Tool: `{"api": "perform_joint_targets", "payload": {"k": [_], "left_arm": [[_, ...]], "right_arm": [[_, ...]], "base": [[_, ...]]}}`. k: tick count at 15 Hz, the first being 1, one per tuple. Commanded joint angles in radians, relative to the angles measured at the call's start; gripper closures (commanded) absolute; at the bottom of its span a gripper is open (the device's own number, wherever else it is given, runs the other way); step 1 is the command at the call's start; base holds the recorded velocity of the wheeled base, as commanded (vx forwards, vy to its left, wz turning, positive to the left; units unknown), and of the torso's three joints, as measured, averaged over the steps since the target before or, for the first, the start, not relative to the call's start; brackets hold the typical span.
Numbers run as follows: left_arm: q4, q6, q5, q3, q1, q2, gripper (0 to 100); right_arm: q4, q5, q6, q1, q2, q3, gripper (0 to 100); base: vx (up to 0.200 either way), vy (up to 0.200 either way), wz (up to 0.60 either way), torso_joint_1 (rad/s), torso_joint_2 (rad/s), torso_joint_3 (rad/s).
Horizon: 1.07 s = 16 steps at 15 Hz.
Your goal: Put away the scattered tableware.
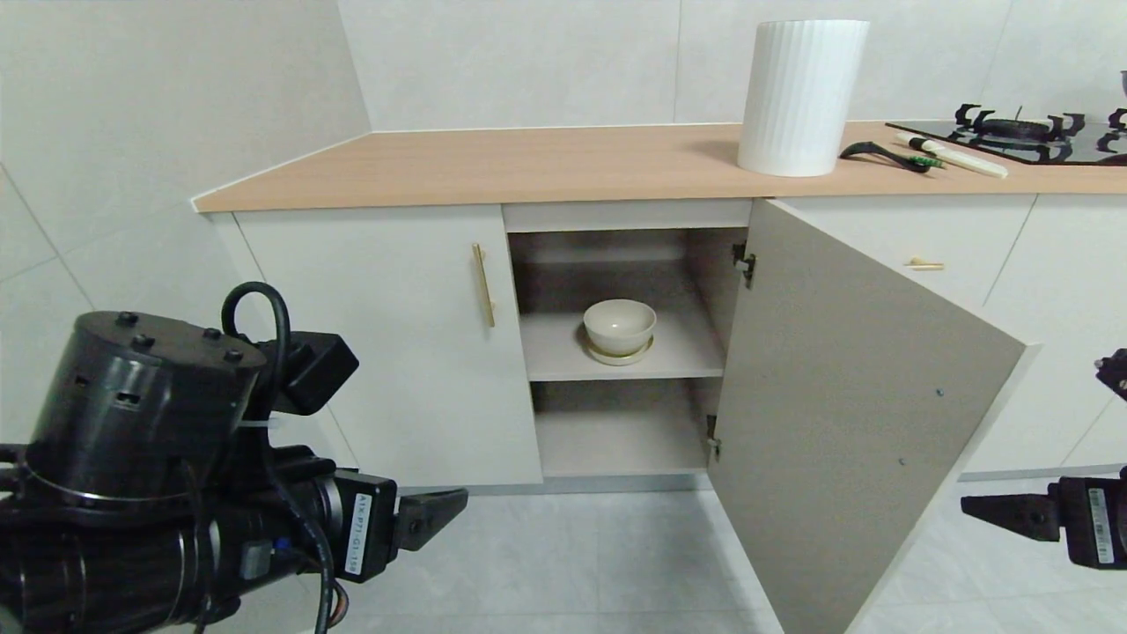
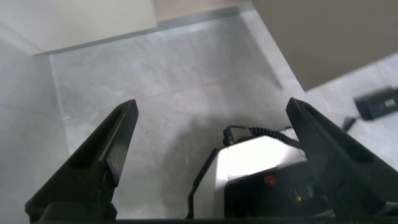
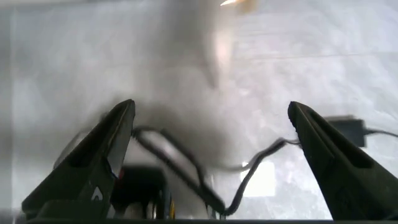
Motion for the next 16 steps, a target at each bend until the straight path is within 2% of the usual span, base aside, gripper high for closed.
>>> {"api": "perform_joint_targets", "payload": {"k": [1, 4, 9, 13, 16], "left_arm": [[0.000, 0.000, 0.000, 0.000, 0.000, 0.000, 0], [0.000, 0.000, 0.000, 0.000, 0.000, 0.000, 0], [0.000, 0.000, 0.000, 0.000, 0.000, -0.002, 0], [0.000, 0.000, 0.000, -0.002, 0.000, -0.005, 0], [0.000, 0.000, 0.000, -0.002, 0.006, -0.005, 0]], "right_arm": [[-0.021, 0.006, -0.029, -0.106, 0.009, -0.025, 0], [-0.075, 0.006, -0.048, -0.222, 0.038, -0.039, 0], [-0.203, 0.006, -0.040, -0.317, 0.146, -0.033, 0], [-0.317, 0.007, 0.034, -0.320, 0.224, -0.024, 0], [-0.328, 0.007, 0.070, -0.305, 0.259, -0.024, 0]], "base": [[0.000, 0.000, 0.00, 0.000, 0.00, 0.000], [0.000, 0.000, 0.00, 0.000, 0.00, 0.000], [0.000, 0.000, 0.00, 0.000, 0.00, 0.000], [0.000, 0.000, 0.00, 0.000, 0.00, 0.000], [0.000, 0.000, 0.00, 0.000, 0.00, 0.000]]}}
